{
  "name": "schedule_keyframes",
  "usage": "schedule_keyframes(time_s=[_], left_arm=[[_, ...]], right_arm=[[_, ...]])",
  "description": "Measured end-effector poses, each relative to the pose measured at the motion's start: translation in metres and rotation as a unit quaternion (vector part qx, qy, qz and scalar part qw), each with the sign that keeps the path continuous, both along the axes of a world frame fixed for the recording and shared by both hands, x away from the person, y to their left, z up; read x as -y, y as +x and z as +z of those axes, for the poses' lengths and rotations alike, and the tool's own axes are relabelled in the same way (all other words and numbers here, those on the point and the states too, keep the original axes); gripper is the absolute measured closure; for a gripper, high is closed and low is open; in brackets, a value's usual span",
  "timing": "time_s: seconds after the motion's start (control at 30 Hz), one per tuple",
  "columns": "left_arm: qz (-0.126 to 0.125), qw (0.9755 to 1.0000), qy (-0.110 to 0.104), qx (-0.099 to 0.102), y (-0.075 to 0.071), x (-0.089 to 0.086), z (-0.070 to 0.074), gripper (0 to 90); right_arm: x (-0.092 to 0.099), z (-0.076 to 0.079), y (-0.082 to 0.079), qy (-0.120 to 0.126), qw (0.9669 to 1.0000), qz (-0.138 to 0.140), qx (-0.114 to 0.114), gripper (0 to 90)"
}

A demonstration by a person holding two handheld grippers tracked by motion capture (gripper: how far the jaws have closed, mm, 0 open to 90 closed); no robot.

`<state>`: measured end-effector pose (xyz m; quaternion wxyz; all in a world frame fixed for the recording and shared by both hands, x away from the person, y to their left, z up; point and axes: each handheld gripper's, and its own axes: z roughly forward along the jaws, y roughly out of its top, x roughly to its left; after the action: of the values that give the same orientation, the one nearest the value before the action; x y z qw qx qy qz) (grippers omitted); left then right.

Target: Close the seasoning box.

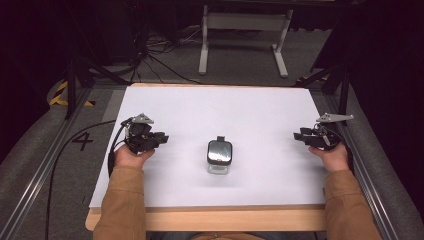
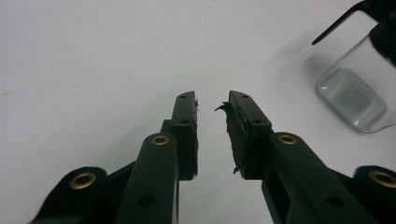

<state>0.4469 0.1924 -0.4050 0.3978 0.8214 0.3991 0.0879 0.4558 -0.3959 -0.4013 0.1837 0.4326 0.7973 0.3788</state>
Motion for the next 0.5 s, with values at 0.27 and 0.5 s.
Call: schedule_keyframes(time_s=[0.27,0.5], left_arm=[[-0.008,0.9994,0.027,-0.018,0.007,0.004,-0.015,72.1],[-0.016,0.9994,0.03,-0.012,0.007,0.01,-0.024,70.4]], right_arm=[[0.001,-0.023,0.006,-0.011,0.9997,-0.002,-0.024,54.4],[-0.002,-0.027,0.007,-0.015,0.9994,0.003,-0.031,52.5]])
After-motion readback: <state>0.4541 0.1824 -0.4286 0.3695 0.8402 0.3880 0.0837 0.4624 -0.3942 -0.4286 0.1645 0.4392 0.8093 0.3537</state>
